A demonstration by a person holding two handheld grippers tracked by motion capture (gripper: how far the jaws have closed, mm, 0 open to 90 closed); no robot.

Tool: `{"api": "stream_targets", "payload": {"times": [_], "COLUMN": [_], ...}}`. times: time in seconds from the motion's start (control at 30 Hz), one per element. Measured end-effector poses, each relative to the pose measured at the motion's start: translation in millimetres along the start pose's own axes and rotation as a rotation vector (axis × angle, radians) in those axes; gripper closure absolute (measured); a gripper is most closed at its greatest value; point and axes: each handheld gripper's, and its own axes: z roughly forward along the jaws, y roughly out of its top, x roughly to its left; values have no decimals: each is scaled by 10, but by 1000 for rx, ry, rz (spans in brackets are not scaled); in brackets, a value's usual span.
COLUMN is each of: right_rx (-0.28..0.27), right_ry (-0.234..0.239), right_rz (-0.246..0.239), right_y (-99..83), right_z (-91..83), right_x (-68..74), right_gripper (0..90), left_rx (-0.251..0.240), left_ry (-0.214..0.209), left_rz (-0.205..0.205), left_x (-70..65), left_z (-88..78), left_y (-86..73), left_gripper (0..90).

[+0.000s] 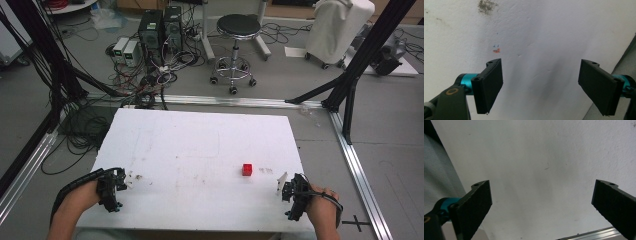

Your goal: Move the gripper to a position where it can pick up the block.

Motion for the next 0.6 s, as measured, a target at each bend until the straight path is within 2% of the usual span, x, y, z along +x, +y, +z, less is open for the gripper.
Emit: {"api": "stream_targets", "payload": {"times": [0.07,0.37,0.6], "right_rx": [-4,-7,-40], "right_ry": [-2,5,8], "right_rz": [16,10,32], "right_y": [-5,12,-35], "right_z": [-17,-24,-21], "right_x": [1,2,-41], "right_gripper": [21,21,21], "left_rx": [1,-10,-15], "left_ry": [-1,2,-2], "left_rz": [2,-3,-7], "left_x": [1,5,2], "left_z": [-6,-2,1], "left_y": [-1,-2,-8], "left_gripper": [202,201,203]}}
